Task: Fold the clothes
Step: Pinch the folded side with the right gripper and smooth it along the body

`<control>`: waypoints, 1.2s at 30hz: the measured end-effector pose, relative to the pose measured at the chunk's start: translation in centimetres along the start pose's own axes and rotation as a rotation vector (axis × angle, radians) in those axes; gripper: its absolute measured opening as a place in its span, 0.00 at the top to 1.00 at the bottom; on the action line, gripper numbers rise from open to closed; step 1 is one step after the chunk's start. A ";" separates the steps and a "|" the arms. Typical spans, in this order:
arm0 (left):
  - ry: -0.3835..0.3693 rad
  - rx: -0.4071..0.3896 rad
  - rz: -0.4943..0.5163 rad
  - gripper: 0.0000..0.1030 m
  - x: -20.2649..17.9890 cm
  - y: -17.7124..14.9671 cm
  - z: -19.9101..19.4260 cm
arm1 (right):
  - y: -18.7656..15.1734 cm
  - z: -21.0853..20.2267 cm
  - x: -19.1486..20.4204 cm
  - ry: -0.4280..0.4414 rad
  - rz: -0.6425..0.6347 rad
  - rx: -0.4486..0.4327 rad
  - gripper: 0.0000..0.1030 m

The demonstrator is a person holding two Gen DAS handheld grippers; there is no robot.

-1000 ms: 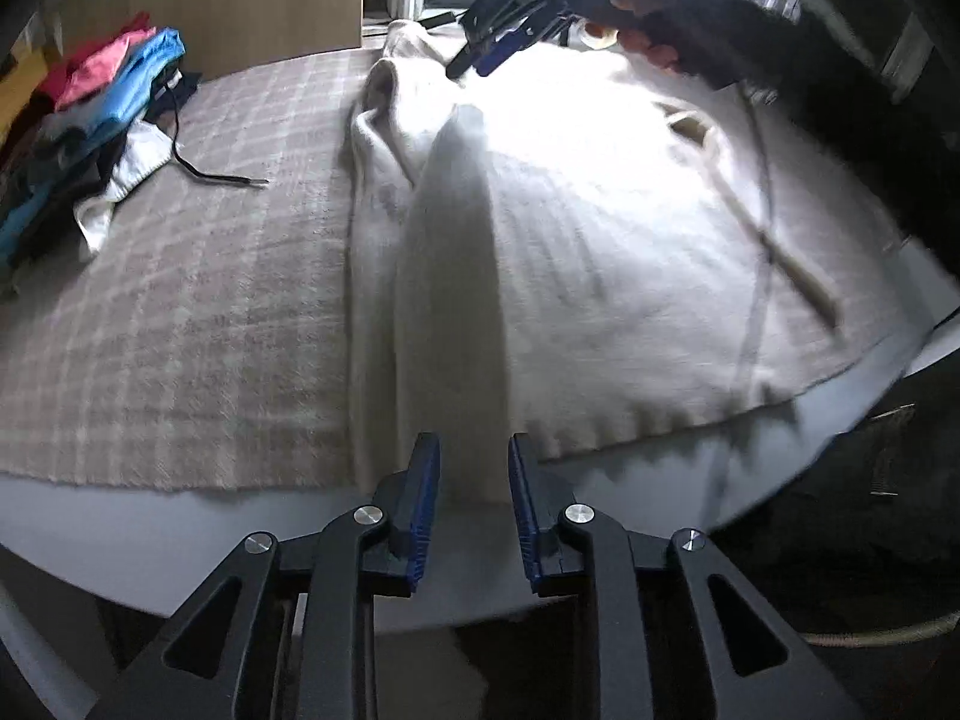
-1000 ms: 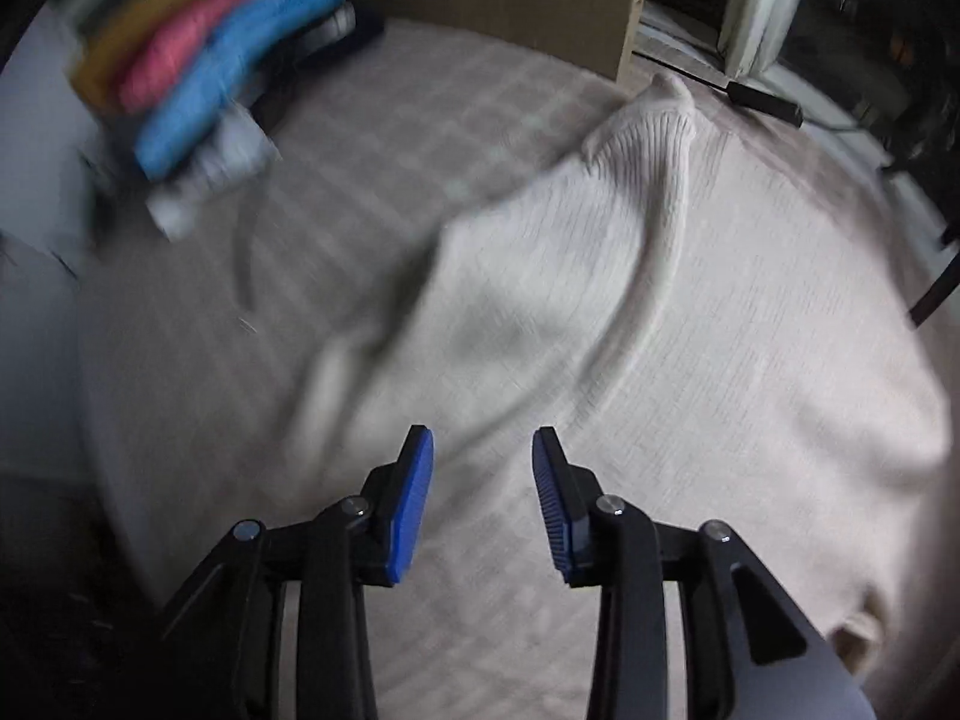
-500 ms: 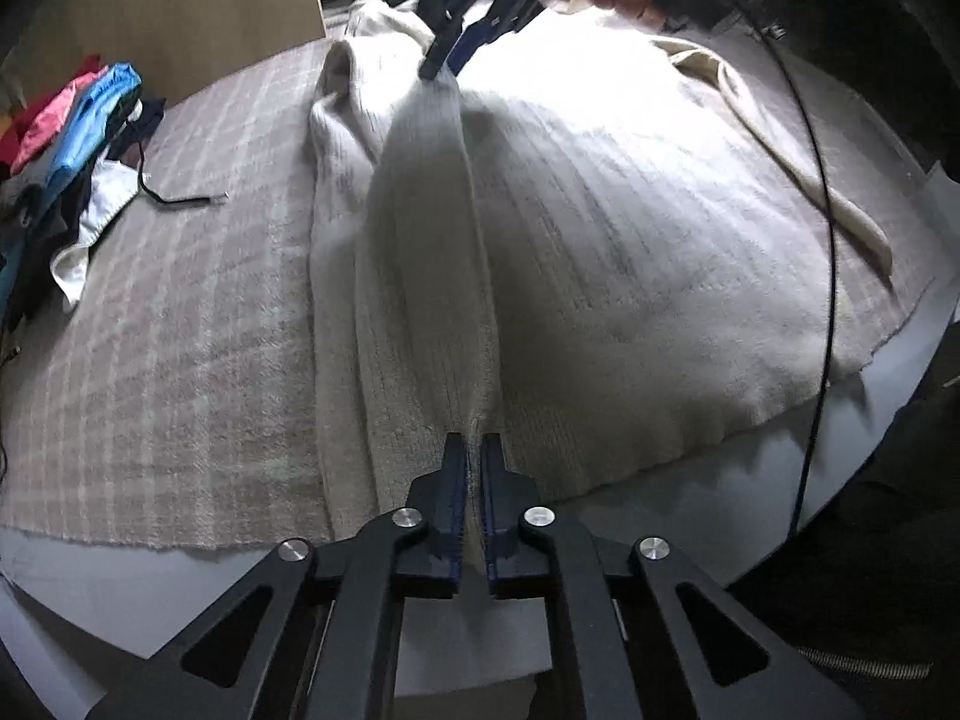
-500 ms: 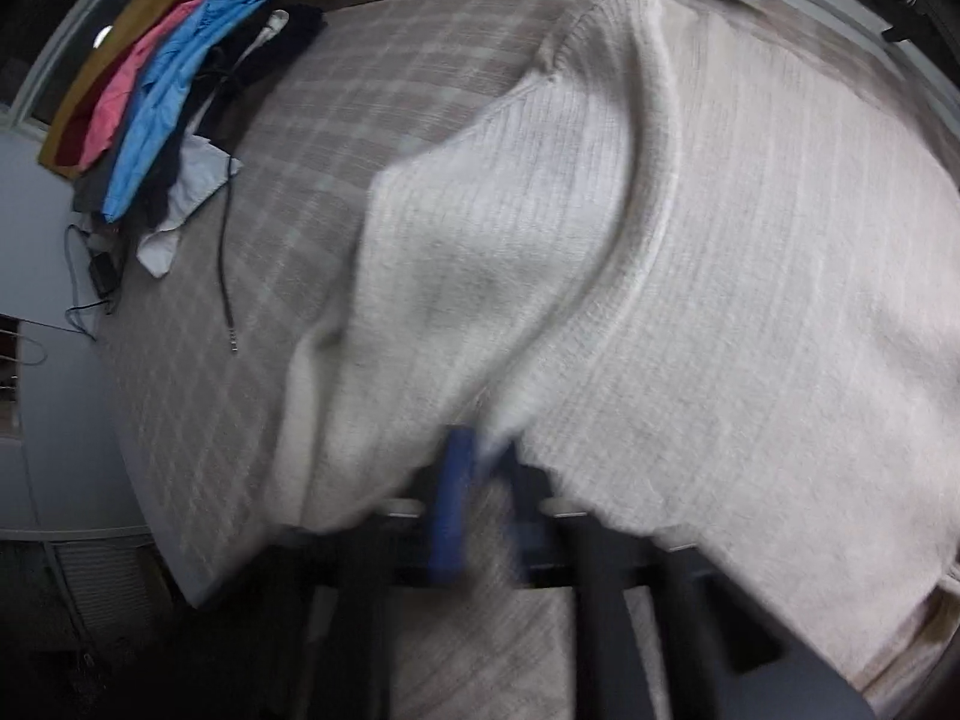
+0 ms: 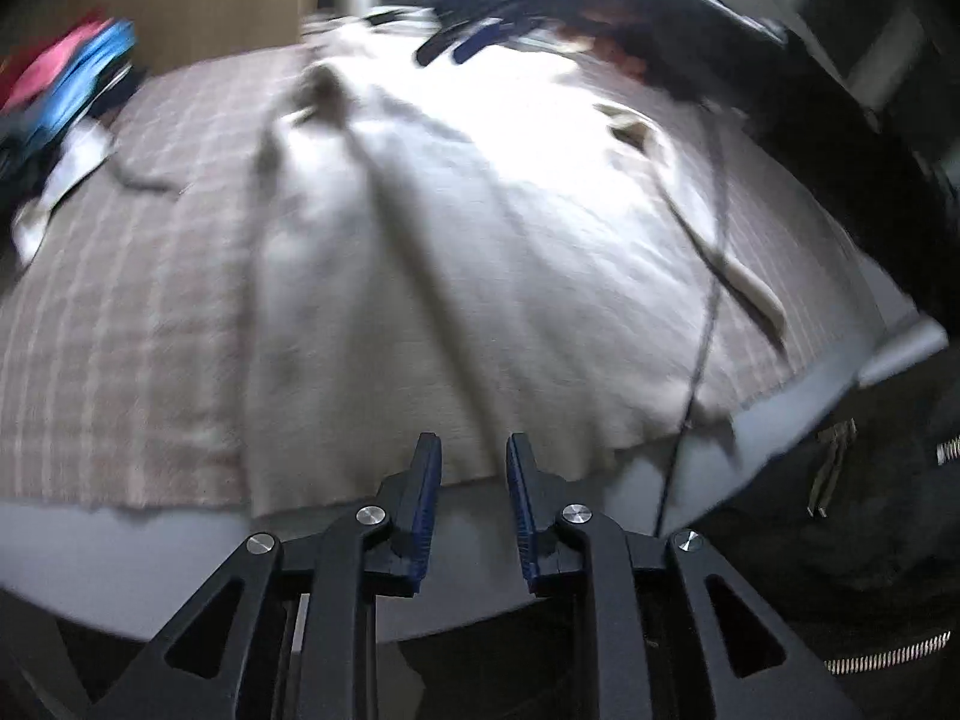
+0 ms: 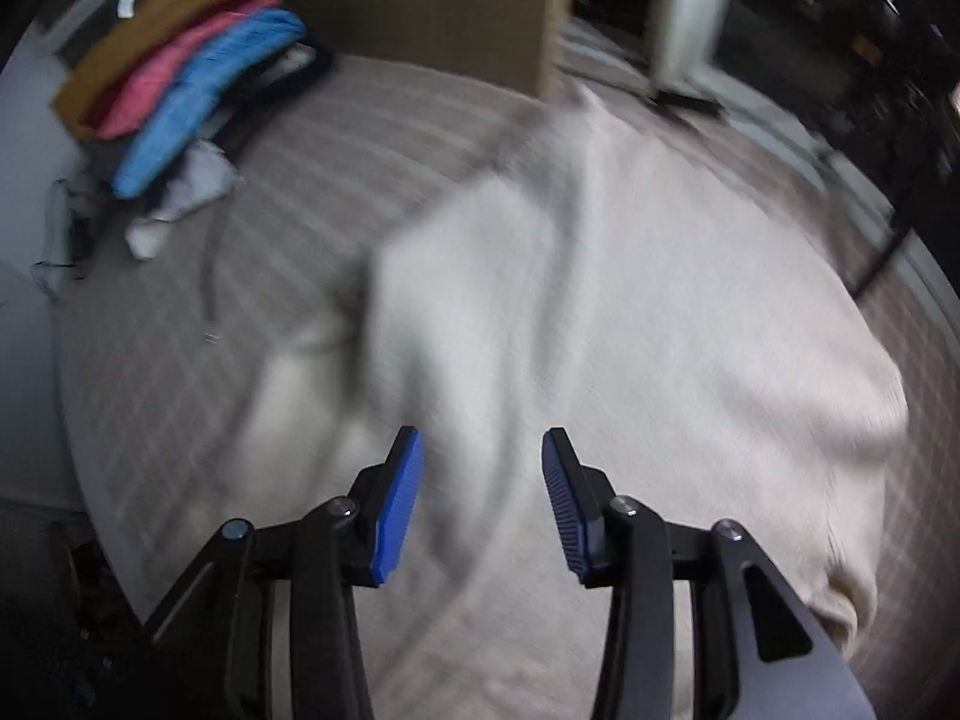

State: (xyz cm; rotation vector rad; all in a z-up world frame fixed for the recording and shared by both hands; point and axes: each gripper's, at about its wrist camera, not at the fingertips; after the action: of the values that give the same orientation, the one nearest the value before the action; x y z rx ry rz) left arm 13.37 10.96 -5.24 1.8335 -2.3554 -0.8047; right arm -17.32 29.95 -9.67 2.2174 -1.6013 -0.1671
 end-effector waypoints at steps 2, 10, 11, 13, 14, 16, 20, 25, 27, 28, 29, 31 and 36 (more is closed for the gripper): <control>0.001 0.016 -0.045 0.79 0.6 -0.1 0.8 | 1.1 0.6 1.4 0.013 -0.027 -0.001 0.60; -0.036 0.066 -0.039 0.74 -2.4 0.3 5.0 | 5.6 6.9 4.6 -0.148 -0.118 0.061 0.60; -0.042 0.059 -0.039 0.74 -2.5 0.4 5.2 | 5.8 7.3 4.2 -0.171 -0.124 0.069 0.60; -0.049 0.045 -0.033 0.77 -2.8 0.4 5.5 | 5.9 7.5 3.6 -0.165 -0.124 0.064 0.61; -0.056 0.036 -0.033 0.82 -2.7 0.3 5.6 | 6.1 7.5 3.5 -0.153 -0.120 0.060 0.64; -0.077 0.019 -0.046 0.94 -2.3 0.3 5.6 | 6.4 7.5 3.3 -0.129 -0.111 0.052 0.83; -0.116 -0.025 -0.109 0.94 -0.6 -0.1 4.3 | 7.3 7.0 4.0 -0.099 -0.108 0.039 0.91; -0.113 -0.098 -0.166 0.94 1.4 0.0 0.7 | 9.3 7.0 3.9 -0.029 -0.023 0.039 0.91; -0.086 -0.130 -0.174 0.94 2.4 0.0 -0.8 | 10.0 7.1 4.0 -0.025 0.004 0.030 0.91; -0.068 -0.144 -0.172 0.94 2.8 0.1 -1.3 | 10.3 7.3 4.1 -0.025 0.012 0.027 0.91; -0.055 -0.156 -0.169 0.94 3.3 0.1 -1.6 | 10.6 7.7 4.3 -0.028 0.017 0.028 0.91; -0.046 -0.141 -0.196 0.94 4.7 0.2 -0.8 | 11.0 8.7 4.7 -0.039 0.022 0.033 0.91; 0.033 -0.025 -0.222 0.92 7.6 -0.6 2.9 | 11.0 11.3 6.5 -0.093 -0.046 0.063 0.90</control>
State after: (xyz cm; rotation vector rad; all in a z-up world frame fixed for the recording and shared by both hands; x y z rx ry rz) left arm 10.69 4.97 -10.03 2.1073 -2.1380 -0.8118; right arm -28.53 18.12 -14.92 2.3273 -1.6258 -0.2391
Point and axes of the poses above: each gripper's, at about its wrist camera, not at the fingertips, and z roughly the way its jaws point, x to its left, y to its top, and after that the axes turned 3 degrees about -x, right-handed
